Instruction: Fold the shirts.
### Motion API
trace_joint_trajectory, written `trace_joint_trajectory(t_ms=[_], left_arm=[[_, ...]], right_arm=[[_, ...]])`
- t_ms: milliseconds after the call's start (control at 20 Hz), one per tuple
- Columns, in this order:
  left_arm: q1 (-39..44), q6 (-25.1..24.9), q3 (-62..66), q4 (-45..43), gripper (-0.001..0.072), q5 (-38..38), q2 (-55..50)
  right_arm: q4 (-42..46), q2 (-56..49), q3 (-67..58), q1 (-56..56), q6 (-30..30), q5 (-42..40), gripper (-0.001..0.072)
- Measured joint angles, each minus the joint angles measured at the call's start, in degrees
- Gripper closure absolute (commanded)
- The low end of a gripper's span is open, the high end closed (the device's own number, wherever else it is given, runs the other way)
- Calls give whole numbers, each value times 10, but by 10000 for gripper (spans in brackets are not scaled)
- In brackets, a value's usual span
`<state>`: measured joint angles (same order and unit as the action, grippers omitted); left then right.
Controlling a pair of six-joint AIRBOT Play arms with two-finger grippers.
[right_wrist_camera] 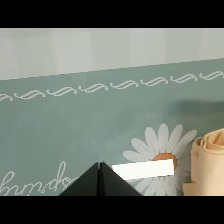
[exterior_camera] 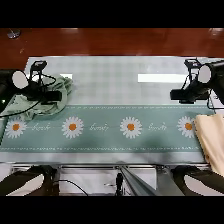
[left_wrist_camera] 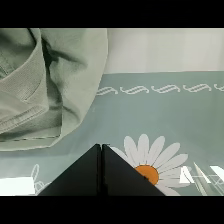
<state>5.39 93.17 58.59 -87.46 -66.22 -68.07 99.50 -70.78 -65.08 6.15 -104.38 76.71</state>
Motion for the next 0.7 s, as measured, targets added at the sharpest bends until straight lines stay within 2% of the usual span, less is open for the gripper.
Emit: trace_joint_trajectory(t_ms=[700], left_arm=[[0, 0, 0, 0, 670, 19, 0]], right_arm=[[0, 0, 0, 0, 1, 0, 695]])
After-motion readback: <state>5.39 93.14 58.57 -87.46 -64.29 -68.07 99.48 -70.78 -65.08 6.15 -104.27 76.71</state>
